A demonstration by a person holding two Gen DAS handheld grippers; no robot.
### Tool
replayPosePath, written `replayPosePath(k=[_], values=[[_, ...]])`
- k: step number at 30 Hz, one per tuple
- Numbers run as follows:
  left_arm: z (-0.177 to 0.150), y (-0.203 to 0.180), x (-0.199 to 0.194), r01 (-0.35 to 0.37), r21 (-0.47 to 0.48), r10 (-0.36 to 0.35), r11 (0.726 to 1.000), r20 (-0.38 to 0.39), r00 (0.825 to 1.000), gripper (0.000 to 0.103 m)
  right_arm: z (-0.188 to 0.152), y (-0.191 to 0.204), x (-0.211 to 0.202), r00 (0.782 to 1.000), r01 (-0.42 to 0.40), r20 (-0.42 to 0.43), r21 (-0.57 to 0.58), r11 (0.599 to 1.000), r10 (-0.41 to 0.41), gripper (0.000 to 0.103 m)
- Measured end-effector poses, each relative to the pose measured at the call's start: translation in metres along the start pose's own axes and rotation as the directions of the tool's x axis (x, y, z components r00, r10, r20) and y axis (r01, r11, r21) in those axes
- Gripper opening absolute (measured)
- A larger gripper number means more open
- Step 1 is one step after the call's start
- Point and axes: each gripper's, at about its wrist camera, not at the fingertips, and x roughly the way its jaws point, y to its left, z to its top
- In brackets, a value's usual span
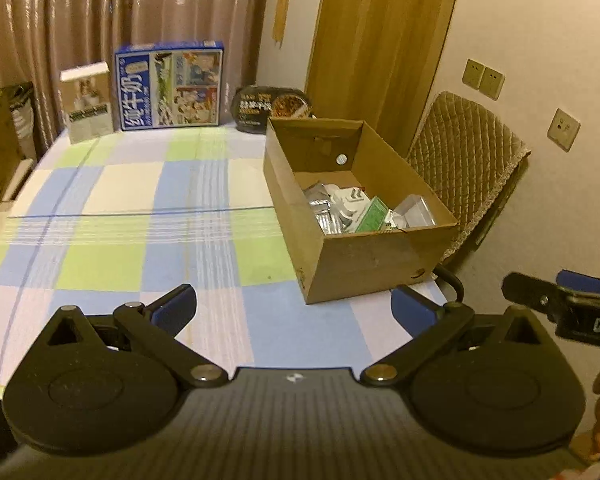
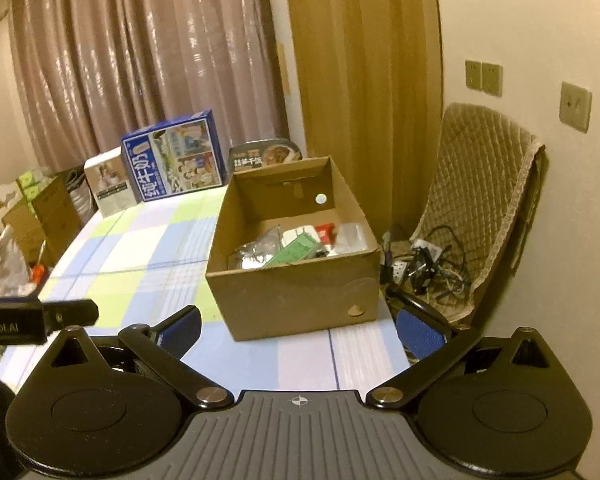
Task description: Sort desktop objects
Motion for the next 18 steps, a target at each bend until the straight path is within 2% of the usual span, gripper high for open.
replayPosePath(k=[9,18], values=[[-0.008,-0.004,-0.028,0.008,-0.012,-0.008,1.0,0.02,1.0,0.102,0.001,0.012,-0.033,0.999,-0.009,0.038,-0.024,1.0,0.01,0.101],[-0.01,-0.011,-0.037,0.01,-0.002,-0.01,1.0,0.037,0.999,0.102,0.005,0.019,-0.054,0.998,-0.008,0.063,-0.056,0.998,0.011,0.101]])
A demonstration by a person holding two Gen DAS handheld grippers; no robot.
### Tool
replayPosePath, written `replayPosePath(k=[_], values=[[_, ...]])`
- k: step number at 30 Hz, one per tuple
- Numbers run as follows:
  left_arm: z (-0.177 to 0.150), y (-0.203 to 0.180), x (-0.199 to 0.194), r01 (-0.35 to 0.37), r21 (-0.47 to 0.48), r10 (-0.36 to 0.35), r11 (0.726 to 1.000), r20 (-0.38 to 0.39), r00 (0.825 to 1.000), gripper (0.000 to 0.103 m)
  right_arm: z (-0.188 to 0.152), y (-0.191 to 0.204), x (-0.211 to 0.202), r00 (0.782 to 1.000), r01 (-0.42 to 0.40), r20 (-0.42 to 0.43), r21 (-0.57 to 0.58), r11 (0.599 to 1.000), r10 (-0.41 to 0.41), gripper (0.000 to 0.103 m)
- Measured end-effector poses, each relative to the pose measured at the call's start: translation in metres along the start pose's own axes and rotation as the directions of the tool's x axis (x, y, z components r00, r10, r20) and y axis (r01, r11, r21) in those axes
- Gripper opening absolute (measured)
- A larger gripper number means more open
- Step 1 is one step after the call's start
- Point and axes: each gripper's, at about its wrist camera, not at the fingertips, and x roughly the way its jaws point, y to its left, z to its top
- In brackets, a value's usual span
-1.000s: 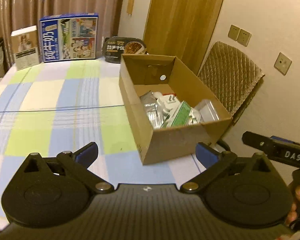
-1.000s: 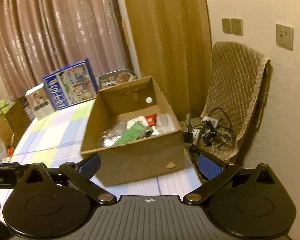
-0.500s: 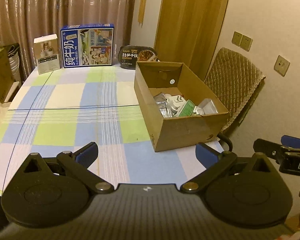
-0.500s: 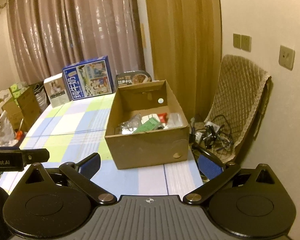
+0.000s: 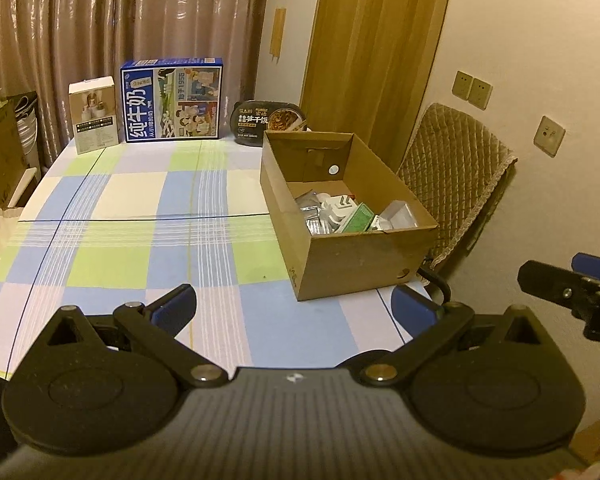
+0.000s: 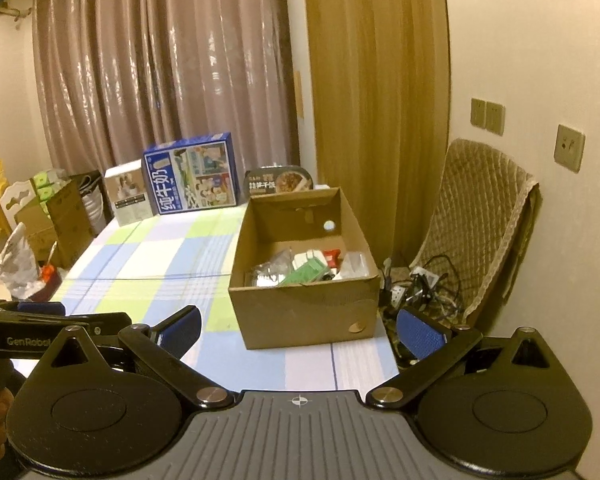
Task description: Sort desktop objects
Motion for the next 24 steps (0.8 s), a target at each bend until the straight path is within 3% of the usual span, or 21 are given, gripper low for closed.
replayPosePath(k=[19,24], values=[[-0.001,-0.002,0.005,-0.003,0.0,0.003,1.0,-0.006,1.0,0.102,-0.008,-0.004,0.008,0.999,0.001,-0.047,0.0,1.0,-0.001,0.101],[-0.004,0.004,0.007,0.028,-0.018,-0.028,0.999,-0.007,1.0,0.102,-0.011,-0.001,0.009,0.998,0.001,-0.057,-0.006,1.0,-0.001,0.101]])
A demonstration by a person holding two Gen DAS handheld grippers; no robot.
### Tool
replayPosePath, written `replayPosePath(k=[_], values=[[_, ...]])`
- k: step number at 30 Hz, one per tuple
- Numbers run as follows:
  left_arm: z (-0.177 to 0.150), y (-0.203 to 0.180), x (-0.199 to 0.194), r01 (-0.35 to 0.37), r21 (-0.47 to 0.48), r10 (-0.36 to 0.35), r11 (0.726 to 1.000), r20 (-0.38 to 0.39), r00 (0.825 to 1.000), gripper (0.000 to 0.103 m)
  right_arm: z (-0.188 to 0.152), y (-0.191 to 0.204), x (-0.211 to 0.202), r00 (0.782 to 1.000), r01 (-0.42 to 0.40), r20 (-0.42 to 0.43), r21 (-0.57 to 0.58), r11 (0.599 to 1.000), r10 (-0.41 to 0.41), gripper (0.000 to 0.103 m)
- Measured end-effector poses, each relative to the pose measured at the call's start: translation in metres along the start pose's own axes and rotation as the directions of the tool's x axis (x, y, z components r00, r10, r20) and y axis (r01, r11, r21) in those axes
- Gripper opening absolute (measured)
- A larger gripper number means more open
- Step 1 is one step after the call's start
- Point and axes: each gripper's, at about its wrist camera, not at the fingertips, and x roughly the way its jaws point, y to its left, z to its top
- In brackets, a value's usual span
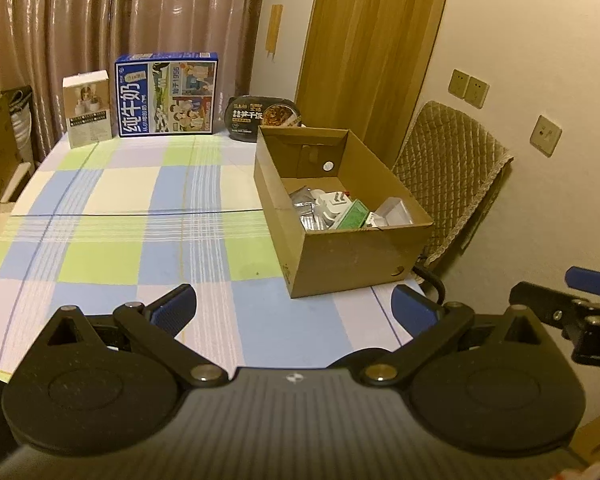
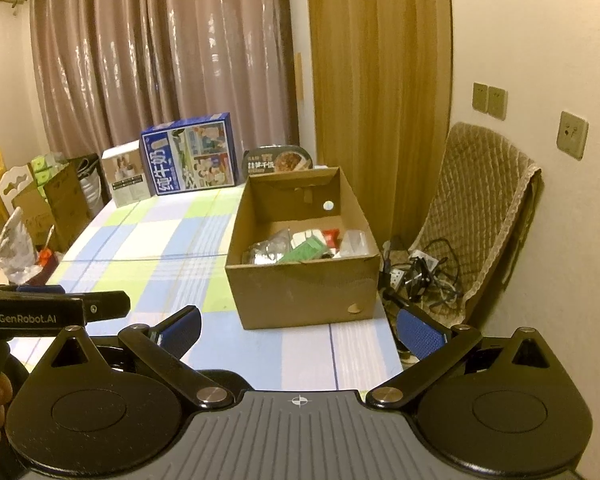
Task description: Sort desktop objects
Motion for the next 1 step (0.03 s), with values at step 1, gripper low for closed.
replayPosePath(k=[1], values=[[-0.0004,0.001,0.0,0.002,-0.003,-0.002,1.0,0.002,1.0,0.102,-0.0006,0.0007,0.0009,1.0,0.0,-0.003,-0.001,1.0,0.0,0.101]])
